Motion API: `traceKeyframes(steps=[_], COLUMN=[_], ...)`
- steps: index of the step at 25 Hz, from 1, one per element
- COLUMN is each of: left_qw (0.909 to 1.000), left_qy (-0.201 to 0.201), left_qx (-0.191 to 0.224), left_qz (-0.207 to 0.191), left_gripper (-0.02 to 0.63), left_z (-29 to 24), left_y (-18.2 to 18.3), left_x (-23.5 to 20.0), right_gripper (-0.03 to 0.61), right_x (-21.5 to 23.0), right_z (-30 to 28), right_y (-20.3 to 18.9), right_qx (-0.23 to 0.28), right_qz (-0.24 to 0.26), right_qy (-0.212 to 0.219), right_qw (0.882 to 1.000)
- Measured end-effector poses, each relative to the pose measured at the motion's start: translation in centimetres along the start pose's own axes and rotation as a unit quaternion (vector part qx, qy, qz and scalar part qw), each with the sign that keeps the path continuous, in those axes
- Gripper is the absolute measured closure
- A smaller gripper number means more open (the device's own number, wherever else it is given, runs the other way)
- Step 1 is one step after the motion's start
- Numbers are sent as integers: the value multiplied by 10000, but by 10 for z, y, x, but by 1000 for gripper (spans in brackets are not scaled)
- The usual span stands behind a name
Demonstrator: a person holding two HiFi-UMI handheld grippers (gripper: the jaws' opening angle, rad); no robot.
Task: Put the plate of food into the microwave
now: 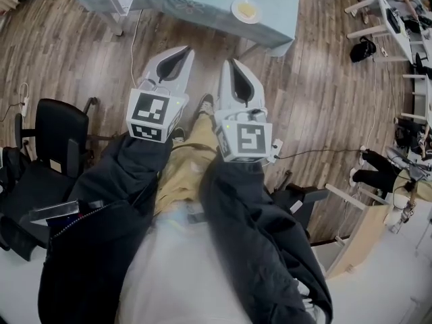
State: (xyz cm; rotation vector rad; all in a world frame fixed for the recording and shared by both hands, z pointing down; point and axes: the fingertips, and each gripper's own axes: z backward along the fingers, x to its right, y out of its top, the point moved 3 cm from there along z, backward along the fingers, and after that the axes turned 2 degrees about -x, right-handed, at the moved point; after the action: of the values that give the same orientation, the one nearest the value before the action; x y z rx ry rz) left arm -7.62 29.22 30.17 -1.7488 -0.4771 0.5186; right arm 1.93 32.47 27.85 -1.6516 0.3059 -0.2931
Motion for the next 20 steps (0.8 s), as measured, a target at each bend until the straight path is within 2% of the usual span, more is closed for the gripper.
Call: traceKeyframes(steps=[3,13,20], left_qw=[10000,9995,9990], left_qy=[-38,-130,3], left_qx=[-27,-292,-456], left_qz=[-32,26,-6], left_gripper=[614,614,614], left_z=[-25,-121,-152], left_y=[7,13,15], left_x=[0,6,5], right_gripper=[583,583,583], right_x=[12,91,121], right_z=[-20,-71,-84], right_y=[3,-8,-23], right_qx=[-53,-218,-362], right_qz=[4,-38,-207], right_qy=[180,338,516], right_qw=[9998,9992,9978])
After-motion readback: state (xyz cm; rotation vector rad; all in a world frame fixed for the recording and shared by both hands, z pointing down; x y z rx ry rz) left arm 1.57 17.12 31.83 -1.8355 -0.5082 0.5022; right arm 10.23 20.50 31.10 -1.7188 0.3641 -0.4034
